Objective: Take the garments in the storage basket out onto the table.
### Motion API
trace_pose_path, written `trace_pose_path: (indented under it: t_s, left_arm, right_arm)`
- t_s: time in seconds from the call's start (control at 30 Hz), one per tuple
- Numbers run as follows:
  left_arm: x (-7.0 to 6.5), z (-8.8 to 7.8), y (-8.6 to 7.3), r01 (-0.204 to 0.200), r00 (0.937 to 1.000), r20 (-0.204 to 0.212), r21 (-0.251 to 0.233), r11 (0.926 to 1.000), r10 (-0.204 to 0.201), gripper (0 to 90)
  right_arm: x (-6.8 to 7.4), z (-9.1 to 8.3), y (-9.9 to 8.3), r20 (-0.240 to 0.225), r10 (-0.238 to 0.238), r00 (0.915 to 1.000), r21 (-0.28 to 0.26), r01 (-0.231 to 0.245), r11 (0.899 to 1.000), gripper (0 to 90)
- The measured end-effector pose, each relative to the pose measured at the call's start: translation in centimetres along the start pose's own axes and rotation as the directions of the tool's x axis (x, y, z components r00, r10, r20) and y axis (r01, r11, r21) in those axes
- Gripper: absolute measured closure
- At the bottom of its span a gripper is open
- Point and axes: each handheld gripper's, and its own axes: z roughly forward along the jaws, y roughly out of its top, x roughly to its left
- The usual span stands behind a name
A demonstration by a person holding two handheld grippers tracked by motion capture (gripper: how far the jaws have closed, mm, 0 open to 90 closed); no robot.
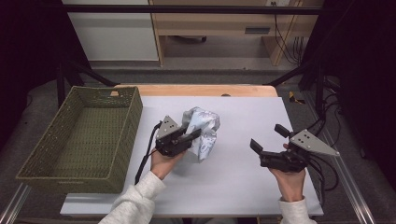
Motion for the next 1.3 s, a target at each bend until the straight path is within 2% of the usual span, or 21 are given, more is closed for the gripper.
trace_pose_path:
  t_s: [0.2,0.3,0.37,0.47,0.53,0.6,0.77,0.97,1.23,1.3]
  left_arm:
    - [0.0,1.0,-1.1,0.000,1.0000,0.000,0.062,0.9981,0.000,67.9]
    - [-0.2,1.3,-1.4,-0.002,1.0000,0.006,0.093,0.9957,0.002,63.9]
    - [-0.3,1.3,-1.4,-0.006,0.9999,0.010,0.094,0.9955,0.005,58.0]
    - [-0.7,0.8,-1.1,-0.027,0.9996,0.007,0.053,0.9982,0.027,47.6]
    - [-0.9,0.3,-0.7,-0.026,0.9997,0.006,0.018,0.9995,0.025,38.8]
    - [-1.0,-0.1,-0.1,-0.025,0.9996,0.012,0.003,0.9997,0.025,29.6]
    - [-0.7,-1.3,1.4,-0.014,0.9998,0.014,-0.017,0.9998,0.015,13.6]
    - [0.2,-3.1,2.4,0.001,0.9998,0.019,-0.046,0.9989,0.000,9.0]
    - [0.9,-5.5,3.1,-0.008,0.9999,0.015,-0.068,0.9977,0.009,5.3]
    - [1.0,-6.2,3.1,-0.015,0.9999,0.002,-0.072,0.9973,0.015,4.6]
  right_arm:
    - [0.0,-0.1,0.0,0.001,-0.001,1.0000,0.000,0.001,1.000,0.4]
    - [0.0,-0.1,0.1,0.000,0.004,1.0000,-0.005,-0.004,1.000,0.4]
    - [0.0,-0.2,0.1,-0.001,0.004,1.0000,-0.005,-0.004,1.000,0.3]
    - [0.0,-0.3,0.1,0.001,0.003,1.0000,-0.004,-0.003,1.000,0.3]
    - [0.0,-0.3,0.1,0.004,0.004,1.0000,-0.008,-0.004,1.000,0.3]
    - [0.0,-0.4,0.1,0.004,0.001,1.0000,-0.008,-0.001,1.000,0.3]
    - [0.1,-0.3,0.1,0.000,0.013,0.9999,-0.006,-0.013,1.000,0.3]
    - [0.1,-0.4,0.1,0.001,0.005,1.0000,-0.008,-0.005,1.000,0.3]
    - [0.0,-0.5,0.1,0.003,0.011,0.9999,-0.009,-0.011,1.000,0.3]
    - [0.0,-0.4,0.1,0.006,0.011,0.9999,-0.007,-0.011,1.000,0.3]
